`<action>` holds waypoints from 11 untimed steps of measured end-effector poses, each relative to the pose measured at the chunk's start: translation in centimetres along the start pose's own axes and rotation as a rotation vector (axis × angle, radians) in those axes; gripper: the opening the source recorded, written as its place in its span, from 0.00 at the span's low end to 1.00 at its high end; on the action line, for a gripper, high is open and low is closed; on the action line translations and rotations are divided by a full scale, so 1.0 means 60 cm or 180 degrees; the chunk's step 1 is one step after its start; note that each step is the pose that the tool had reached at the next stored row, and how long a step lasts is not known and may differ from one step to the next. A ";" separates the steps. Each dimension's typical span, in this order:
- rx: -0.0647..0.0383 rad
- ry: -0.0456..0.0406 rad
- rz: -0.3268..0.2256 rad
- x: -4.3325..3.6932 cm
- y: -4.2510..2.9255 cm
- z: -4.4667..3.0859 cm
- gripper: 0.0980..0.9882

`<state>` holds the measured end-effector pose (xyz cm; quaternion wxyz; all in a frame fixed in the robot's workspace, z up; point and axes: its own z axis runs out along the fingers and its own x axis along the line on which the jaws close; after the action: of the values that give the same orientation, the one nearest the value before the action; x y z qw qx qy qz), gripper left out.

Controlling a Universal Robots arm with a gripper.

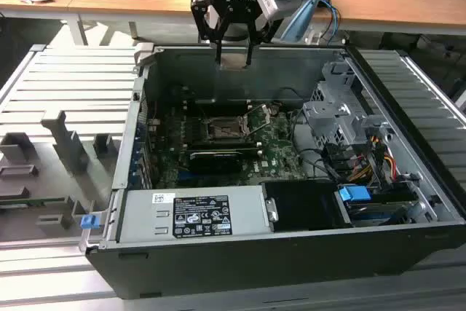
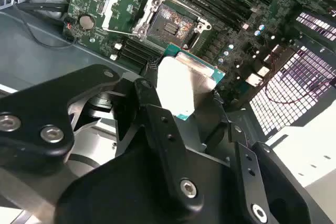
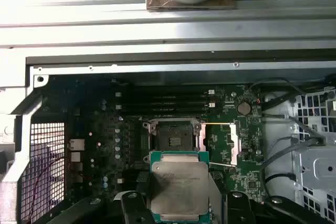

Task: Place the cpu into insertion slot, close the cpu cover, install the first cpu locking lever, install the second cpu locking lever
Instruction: 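Place the cpu into insertion slot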

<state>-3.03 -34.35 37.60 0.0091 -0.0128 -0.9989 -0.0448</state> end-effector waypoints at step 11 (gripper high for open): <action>-0.0002 -0.0013 0.0144 0.000 -0.001 0.003 0.48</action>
<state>-3.03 -34.37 37.44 0.0081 -0.0355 -0.9983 -0.0449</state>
